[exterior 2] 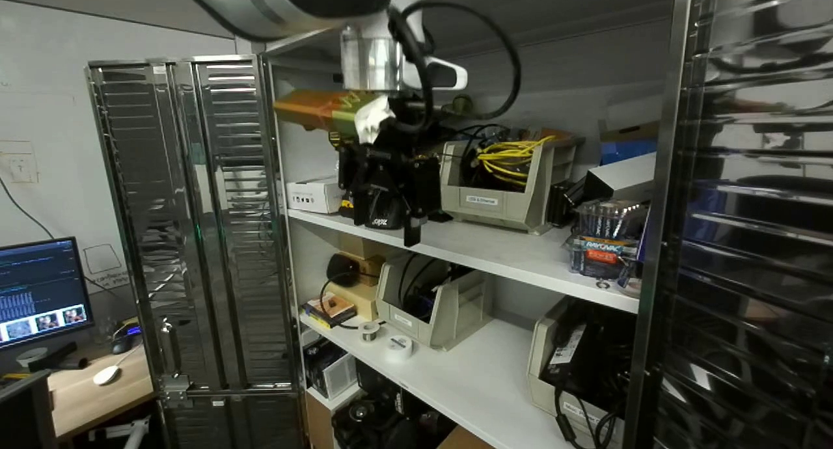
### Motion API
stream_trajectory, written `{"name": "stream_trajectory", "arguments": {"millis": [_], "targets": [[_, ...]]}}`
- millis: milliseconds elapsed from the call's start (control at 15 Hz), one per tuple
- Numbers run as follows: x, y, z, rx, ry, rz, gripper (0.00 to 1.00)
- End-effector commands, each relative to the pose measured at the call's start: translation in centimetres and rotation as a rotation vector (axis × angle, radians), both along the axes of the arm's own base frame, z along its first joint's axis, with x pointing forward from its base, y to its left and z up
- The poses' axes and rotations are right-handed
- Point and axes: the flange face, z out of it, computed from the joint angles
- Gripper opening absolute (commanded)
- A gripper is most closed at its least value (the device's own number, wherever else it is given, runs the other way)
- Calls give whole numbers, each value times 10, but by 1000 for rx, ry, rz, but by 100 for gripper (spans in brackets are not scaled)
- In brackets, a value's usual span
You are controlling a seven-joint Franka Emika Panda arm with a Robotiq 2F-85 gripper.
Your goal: Put the yellow cable in the gray box
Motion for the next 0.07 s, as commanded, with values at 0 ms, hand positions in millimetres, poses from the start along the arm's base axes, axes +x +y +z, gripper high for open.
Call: {"name": "stream_trajectory", "arguments": {"millis": [0], "targets": [[-5, -6, 8, 9, 4, 10, 100]]}}
